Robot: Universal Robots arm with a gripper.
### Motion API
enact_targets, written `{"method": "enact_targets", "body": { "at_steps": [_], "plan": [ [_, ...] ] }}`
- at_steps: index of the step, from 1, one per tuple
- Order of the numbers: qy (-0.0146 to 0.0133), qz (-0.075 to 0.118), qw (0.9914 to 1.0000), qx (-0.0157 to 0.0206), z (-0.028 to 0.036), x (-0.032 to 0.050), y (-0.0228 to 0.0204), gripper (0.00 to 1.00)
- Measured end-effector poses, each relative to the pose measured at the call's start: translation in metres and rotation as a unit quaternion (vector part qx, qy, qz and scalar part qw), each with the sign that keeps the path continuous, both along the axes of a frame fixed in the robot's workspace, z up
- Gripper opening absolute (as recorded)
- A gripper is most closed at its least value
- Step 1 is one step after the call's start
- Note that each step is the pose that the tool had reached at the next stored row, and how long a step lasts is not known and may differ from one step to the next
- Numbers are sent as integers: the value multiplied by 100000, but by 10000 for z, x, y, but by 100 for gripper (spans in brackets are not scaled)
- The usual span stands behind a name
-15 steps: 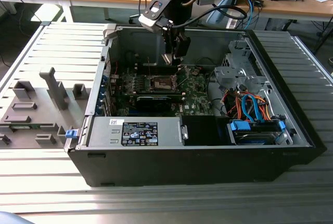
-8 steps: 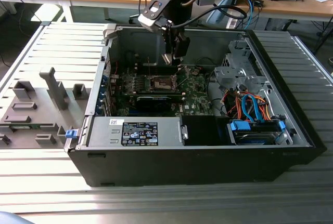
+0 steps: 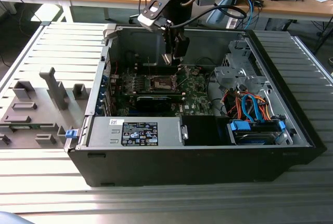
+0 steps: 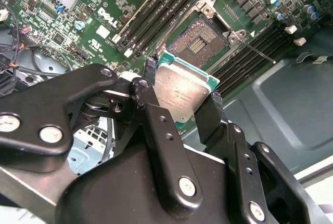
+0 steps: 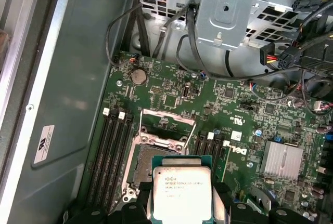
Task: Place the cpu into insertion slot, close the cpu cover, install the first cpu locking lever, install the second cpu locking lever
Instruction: 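Place the cpu into insertion slot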
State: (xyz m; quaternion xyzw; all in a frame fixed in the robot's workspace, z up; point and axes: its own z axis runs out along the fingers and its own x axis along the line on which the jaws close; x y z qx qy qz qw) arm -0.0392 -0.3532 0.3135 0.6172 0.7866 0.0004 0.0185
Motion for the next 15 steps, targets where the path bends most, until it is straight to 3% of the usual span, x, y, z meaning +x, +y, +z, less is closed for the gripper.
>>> {"method": "enact_targets", "body": {
  "at_steps": [15],
  "plan": [
    [-5, -2014, 99980, -11, -2, 0, 0, 54]
  ]
}}
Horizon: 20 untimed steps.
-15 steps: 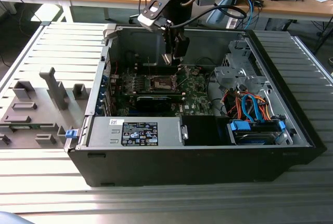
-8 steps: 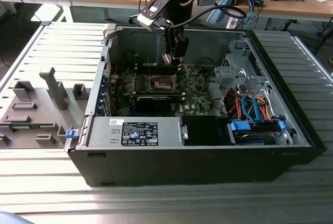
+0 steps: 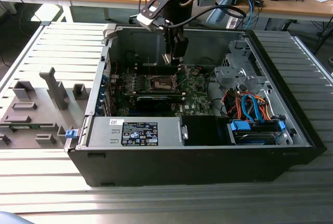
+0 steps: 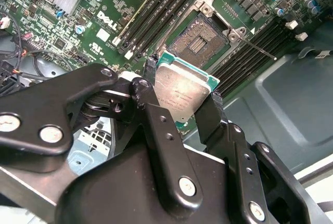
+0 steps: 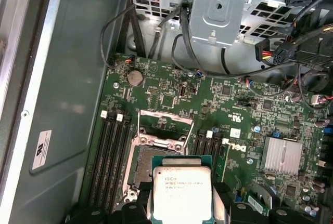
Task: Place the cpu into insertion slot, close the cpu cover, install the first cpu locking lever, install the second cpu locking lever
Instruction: 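Place the cpu into insertion slot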
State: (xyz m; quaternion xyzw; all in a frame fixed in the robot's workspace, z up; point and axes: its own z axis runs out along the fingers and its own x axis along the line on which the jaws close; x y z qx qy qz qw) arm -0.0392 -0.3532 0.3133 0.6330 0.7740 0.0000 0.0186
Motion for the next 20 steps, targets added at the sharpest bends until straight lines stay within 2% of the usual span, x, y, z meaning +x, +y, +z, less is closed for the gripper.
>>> {"method": "enact_targets", "body": {
  "at_steps": [20],
  "plan": [
    [0, -2778, 99961, 1, -3, 0, 0, 54]
  ]
}}
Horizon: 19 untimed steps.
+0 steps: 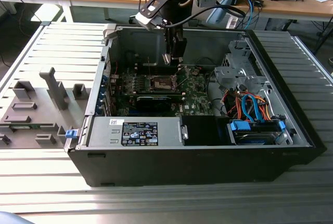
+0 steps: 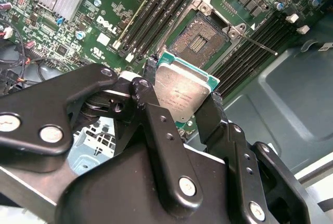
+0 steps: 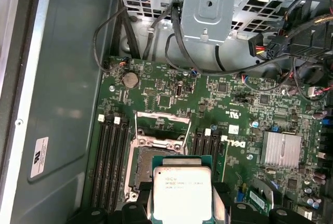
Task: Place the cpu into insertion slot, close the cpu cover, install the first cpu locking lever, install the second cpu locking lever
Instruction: 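Place the cpu into insertion slot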
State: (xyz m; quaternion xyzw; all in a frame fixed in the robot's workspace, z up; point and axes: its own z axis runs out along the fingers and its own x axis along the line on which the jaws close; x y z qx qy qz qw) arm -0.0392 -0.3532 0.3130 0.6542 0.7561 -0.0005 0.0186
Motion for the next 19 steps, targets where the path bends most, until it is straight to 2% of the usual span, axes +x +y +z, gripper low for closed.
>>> {"method": "enact_targets", "body": {
  "at_steps": [19],
  "plan": [
    [-2, -2105, 99978, -10, -2, 0, 0, 54]
  ]
}}
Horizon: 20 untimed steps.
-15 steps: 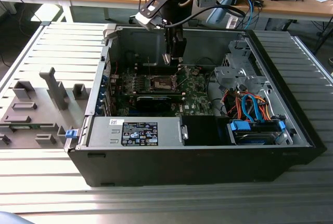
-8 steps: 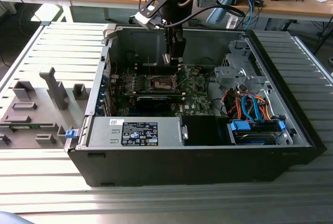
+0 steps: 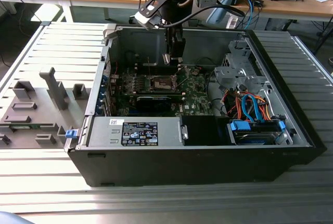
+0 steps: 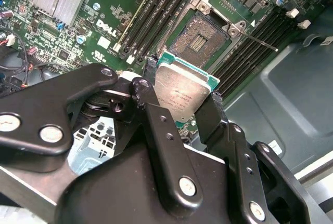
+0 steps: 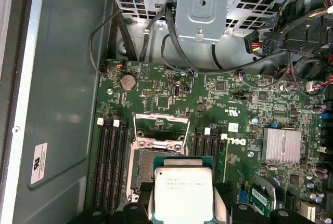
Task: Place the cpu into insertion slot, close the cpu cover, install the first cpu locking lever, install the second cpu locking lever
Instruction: 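Place the cpu into insertion slot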
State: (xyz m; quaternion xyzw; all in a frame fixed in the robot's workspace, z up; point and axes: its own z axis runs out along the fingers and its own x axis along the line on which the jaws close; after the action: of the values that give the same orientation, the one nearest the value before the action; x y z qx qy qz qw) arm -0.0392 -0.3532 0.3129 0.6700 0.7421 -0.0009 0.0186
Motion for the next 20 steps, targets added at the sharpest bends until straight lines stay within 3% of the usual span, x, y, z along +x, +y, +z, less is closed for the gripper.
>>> {"method": "enact_targets", "body": {
  "at_steps": [20],
  "plan": [
    [3, -2121, 99977, -23, -1, 0, 0, 54]
  ]
}}
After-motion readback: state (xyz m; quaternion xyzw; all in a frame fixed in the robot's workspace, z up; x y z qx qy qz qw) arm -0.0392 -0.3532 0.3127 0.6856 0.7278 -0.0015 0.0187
